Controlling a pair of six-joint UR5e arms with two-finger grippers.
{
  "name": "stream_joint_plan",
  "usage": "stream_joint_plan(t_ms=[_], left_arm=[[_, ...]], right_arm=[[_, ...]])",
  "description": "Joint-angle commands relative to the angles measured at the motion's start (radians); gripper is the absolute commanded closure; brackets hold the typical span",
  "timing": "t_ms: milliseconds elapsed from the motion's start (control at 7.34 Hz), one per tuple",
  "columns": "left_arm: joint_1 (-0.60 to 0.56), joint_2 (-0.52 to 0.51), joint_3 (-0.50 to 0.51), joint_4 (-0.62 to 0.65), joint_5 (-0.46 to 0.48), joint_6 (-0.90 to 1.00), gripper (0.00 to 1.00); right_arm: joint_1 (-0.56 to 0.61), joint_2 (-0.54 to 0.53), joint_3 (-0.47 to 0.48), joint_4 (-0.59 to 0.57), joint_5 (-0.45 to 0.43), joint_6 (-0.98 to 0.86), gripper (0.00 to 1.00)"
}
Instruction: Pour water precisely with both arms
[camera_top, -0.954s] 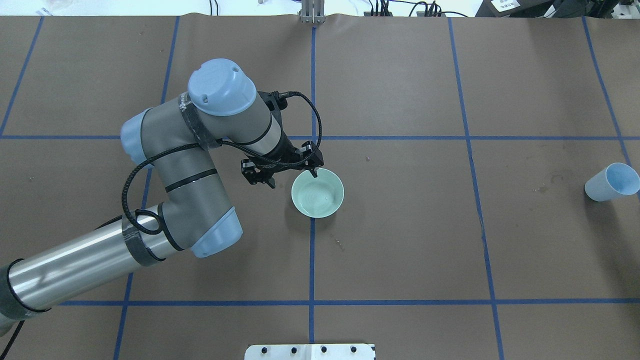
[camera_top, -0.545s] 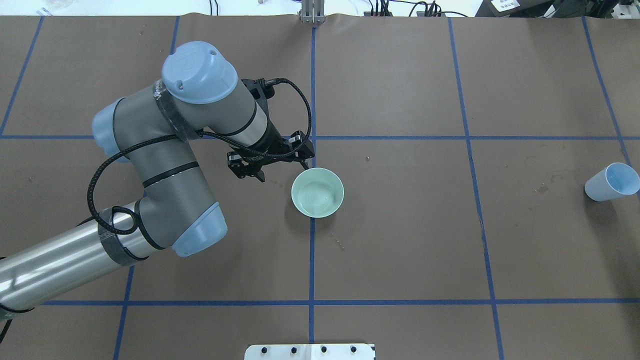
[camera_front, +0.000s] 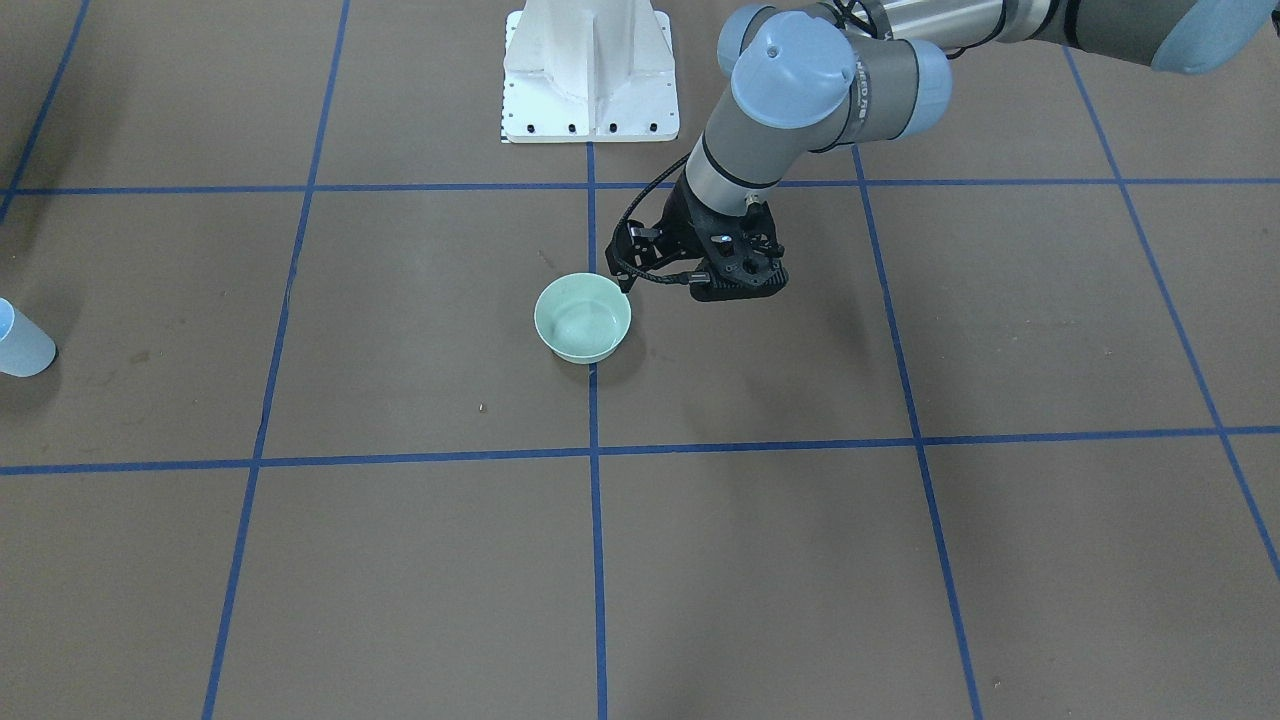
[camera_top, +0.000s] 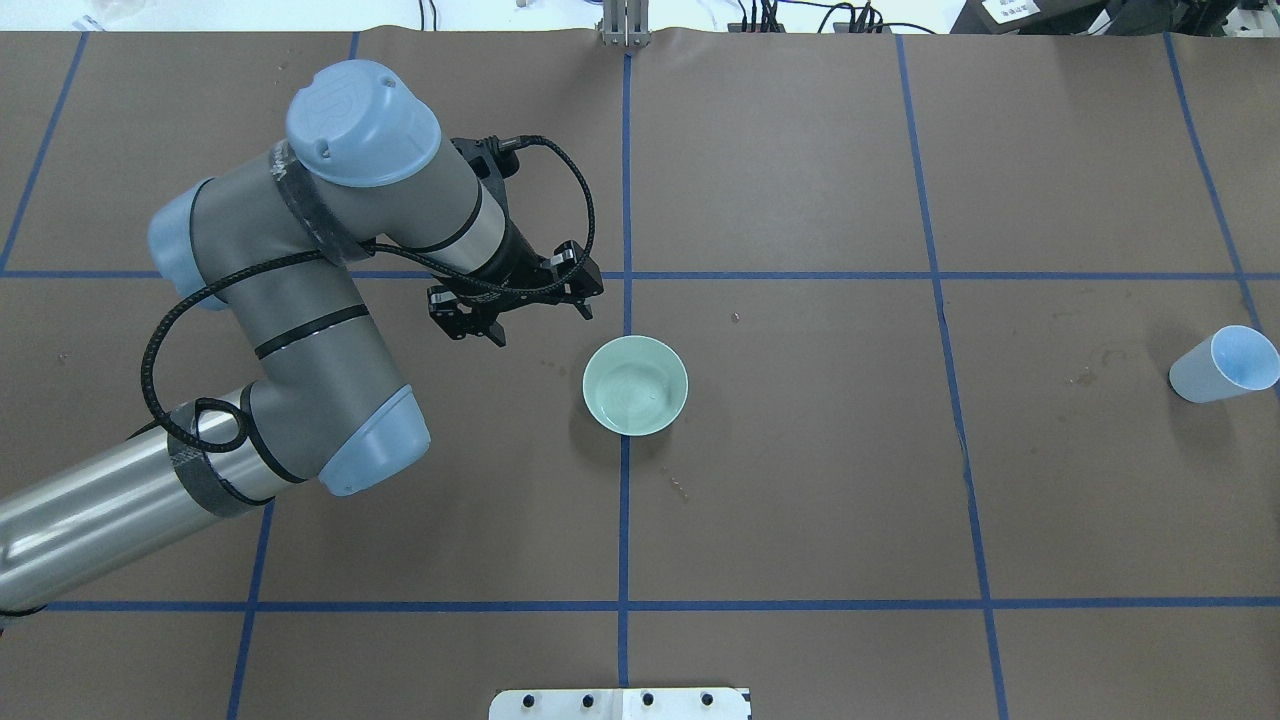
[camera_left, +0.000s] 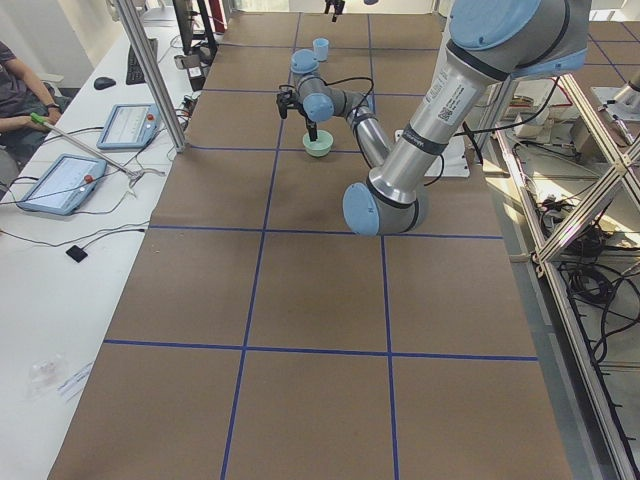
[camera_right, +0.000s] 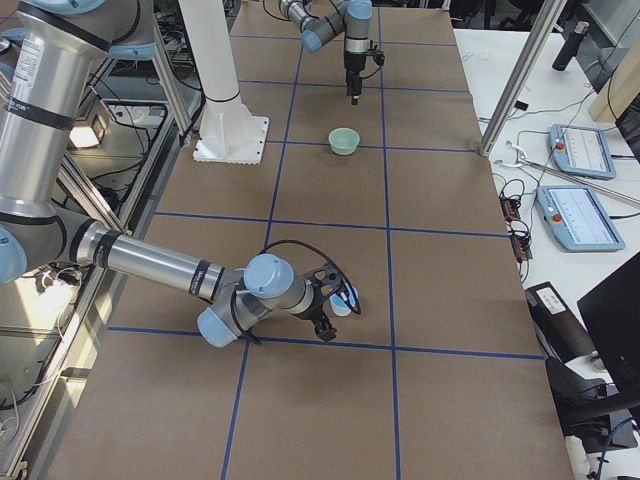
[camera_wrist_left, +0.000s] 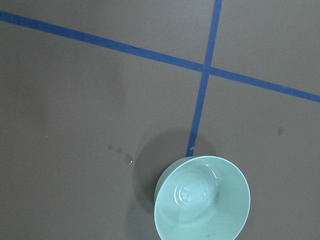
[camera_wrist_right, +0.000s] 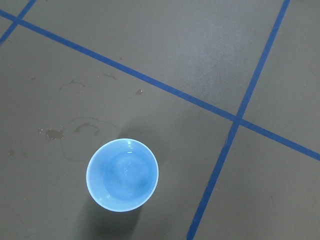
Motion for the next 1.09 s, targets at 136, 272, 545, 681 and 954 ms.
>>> stream_joint_plan(t_ms=[136, 272, 545, 681, 954], left_arm=[[-0.005, 0.003, -0.001, 0.007, 0.000, 0.000, 0.00], [-0.005, 0.002, -0.002, 0.022, 0.000, 0.000, 0.00], [-0.005, 0.002, -0.004, 0.022, 0.002, 0.000, 0.00], [-0.005, 0.003, -0.004, 0.022, 0.002, 0.000, 0.00], [-0.005, 0.028, -0.007, 0.022, 0.002, 0.000, 0.00]], right_arm=[[-0.091, 0.005, -0.120, 0.290, -0.008, 0.111, 0.00], [-0.109, 0.006, -0.133, 0.314, -0.011, 0.111, 0.01], [-0.186, 0.035, -0.133, 0.364, -0.112, 0.106, 0.01], [-0.215, 0.037, -0.136, 0.372, -0.141, 0.106, 0.01], [-0.292, 0.042, -0.163, 0.424, -0.212, 0.105, 0.02]])
